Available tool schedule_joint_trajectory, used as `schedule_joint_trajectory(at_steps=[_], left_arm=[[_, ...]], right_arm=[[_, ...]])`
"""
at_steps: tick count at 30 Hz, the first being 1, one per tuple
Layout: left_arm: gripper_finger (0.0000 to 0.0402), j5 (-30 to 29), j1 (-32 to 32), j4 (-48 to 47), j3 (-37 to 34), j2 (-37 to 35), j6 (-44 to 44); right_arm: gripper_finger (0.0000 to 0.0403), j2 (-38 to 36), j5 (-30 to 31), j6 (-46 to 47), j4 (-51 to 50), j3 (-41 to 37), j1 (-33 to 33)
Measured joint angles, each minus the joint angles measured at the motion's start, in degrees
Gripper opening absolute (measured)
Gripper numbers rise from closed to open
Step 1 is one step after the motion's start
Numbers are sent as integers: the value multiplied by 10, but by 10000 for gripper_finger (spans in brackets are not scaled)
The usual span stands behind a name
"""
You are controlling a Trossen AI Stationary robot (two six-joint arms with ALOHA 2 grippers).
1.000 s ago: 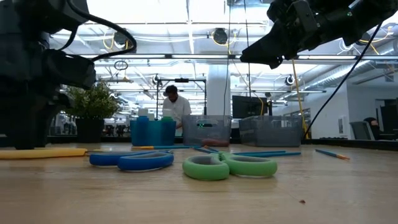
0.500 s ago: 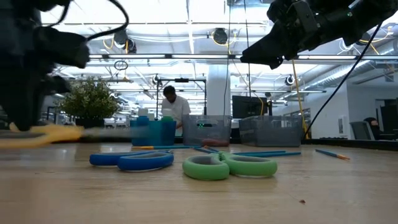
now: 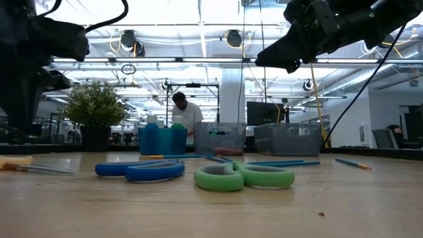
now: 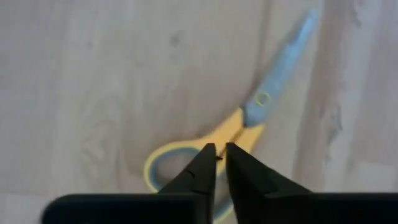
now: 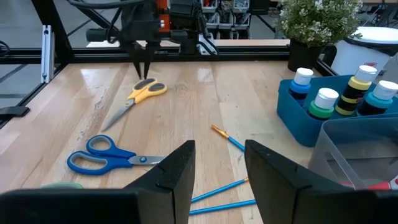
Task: Pick & Place Paint Supplies
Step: Put the yellow scissors into the left black bin
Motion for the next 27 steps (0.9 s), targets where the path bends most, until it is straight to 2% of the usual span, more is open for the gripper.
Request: schedule_joint_trajectory(at_steps=[8,13,17,21,24,27], left_arm=[[168,64,-57,2,-10,17,39],[201,47,-94,19,-41,28,31],[196,36,-111,60,-85,28,0],[171,17,-112,106,-121,30,-20],[136,-1,-112,95,-125,29,-54],[83,-8,-111,86,-125,30,-52]], right_arm=[[130,0,0,0,0,0,0],[130,0,0,0,0,0,0],[130,0,0,0,0,0,0],[130,0,0,0,0,0,0],[130,0,0,0,1,0,0],[130,0,0,1,1,0,0]])
